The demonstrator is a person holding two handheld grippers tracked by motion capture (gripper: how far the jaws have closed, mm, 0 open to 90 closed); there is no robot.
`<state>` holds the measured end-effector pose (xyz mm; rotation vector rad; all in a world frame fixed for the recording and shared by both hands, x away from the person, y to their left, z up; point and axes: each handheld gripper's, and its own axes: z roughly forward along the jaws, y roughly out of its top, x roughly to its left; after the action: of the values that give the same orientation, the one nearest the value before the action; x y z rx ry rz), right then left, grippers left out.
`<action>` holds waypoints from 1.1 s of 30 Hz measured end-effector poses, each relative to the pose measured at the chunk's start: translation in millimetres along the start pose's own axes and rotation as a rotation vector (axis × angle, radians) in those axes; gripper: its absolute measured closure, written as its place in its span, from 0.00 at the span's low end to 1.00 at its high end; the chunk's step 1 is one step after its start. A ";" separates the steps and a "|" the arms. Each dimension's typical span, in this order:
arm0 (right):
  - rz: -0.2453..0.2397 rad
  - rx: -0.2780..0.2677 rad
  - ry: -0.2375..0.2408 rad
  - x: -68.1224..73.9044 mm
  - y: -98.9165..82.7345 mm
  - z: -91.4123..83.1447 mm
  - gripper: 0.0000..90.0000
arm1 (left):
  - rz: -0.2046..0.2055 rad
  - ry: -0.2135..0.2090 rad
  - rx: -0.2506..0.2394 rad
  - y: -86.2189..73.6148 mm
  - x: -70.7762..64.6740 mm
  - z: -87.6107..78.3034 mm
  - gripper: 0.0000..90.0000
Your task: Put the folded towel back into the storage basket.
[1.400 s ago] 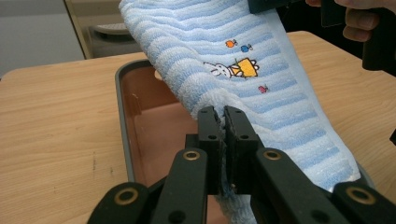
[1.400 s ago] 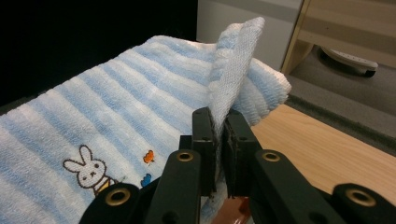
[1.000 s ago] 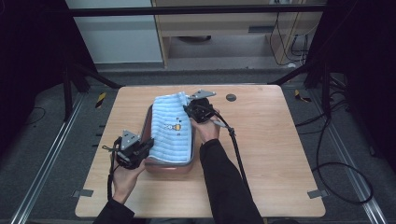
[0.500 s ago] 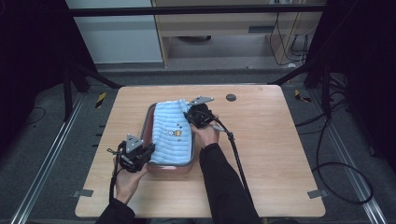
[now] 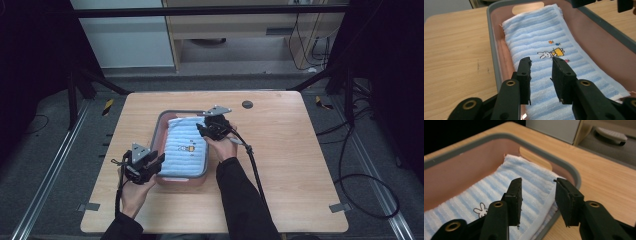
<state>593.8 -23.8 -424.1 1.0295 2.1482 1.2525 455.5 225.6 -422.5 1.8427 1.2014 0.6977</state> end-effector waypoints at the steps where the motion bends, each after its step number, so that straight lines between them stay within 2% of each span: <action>1: 0.000 -0.015 -0.002 -1.3 0.0 -4.8 0.57 | 0.001 0.000 -0.007 0.7 -0.1 -1.5 0.73; 6: 0.033 -0.055 -0.013 -9.9 -5.4 -29.6 0.40 | 0.005 -0.017 -0.035 2.8 1.1 -7.6 0.65; 11: 0.049 -0.079 -0.027 -22.2 -14.3 -55.2 0.32 | 0.006 -0.030 -0.048 4.2 4.9 -11.4 0.58; 14: 0.065 -0.091 -0.035 -31.9 -23.3 -71.2 0.30 | 0.006 -0.036 -0.058 4.2 7.2 -13.9 0.51; 22: 0.110 -0.071 -0.093 -61.0 -52.4 -108.8 0.27 | 0.021 -0.056 -0.056 1.6 16.6 -16.0 0.35; 28: 0.135 -0.066 -0.134 -78.9 -74.1 -136.3 0.25 | 0.030 -0.057 -0.053 -0.6 23.9 -18.3 0.29; 33: 0.133 -0.055 -0.160 -88.6 -92.9 -155.2 0.25 | 0.033 -0.042 -0.048 -3.1 31.6 -22.4 0.26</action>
<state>507.5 -205.6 -428.5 1.2229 1.9426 1.2361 448.8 262.7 -412.9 1.8319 1.1205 0.6974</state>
